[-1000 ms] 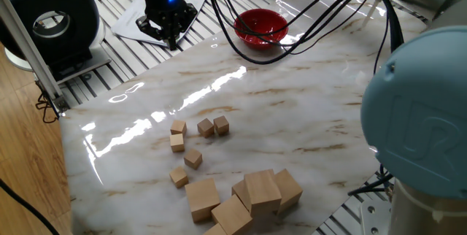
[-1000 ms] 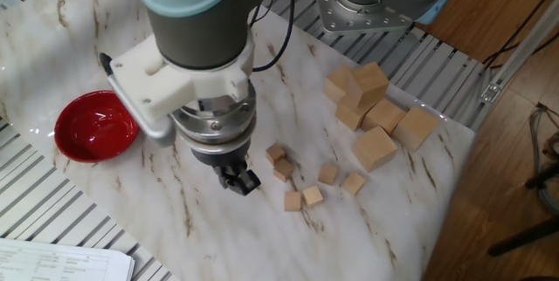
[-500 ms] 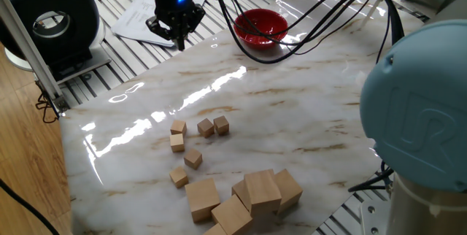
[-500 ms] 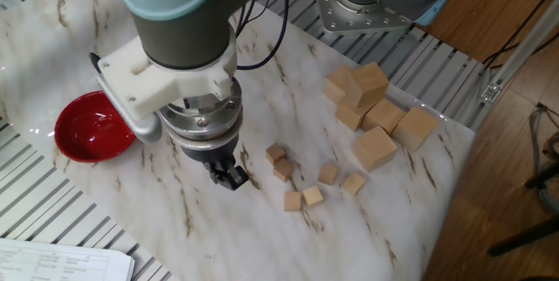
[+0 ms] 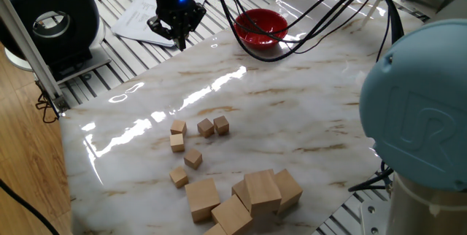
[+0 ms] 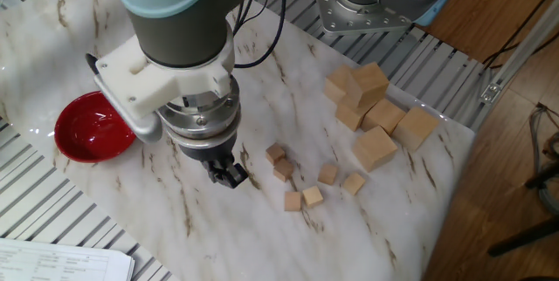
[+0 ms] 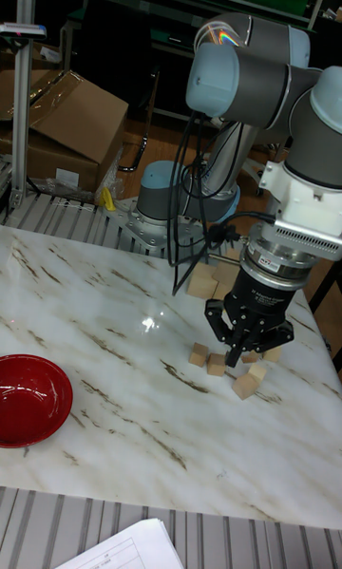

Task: Stack the blocks into a pyramid shape

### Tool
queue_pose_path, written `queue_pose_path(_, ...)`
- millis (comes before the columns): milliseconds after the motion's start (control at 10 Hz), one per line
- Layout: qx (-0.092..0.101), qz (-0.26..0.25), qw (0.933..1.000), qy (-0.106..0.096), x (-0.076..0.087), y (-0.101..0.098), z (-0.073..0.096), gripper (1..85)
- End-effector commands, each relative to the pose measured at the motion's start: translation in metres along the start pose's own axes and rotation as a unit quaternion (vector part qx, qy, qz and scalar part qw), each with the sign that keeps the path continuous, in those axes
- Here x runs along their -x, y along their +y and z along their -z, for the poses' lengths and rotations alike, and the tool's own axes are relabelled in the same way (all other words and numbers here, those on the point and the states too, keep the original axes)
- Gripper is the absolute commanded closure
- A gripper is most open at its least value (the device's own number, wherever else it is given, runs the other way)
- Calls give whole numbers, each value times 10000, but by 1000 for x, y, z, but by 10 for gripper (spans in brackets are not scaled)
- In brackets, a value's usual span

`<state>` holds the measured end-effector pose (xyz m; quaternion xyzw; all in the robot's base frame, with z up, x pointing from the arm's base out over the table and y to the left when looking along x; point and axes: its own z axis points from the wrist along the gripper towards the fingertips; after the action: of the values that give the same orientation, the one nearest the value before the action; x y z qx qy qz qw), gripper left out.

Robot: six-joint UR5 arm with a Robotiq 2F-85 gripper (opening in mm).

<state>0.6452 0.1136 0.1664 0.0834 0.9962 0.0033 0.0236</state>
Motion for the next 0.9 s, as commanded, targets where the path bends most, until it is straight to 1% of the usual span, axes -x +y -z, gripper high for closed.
queue_pose_path(0, 85, -37, 9999, -92, 6, 4, -2, 847)
queue_pose_path(200, 361, -391, 9986, -51, 4, 17, -2, 847)
queue_pose_path(300, 338, -389, 9987, -56, 4, 16, -2, 847)
queue_pose_path(400, 494, -422, 9979, -54, 5, 24, -2, 847)
queue_pose_path(500, 413, -224, 9989, -7, 2, 20, -2, 847)
queue_pose_path(600, -38, 175, 9998, -9, 1, -4, -3, 847)
queue_pose_path(700, 92, -123, 9999, 3, 1, 3, -3, 847)
queue_pose_path(800, -176, 39, 9998, -112, 7, -11, -3, 847)
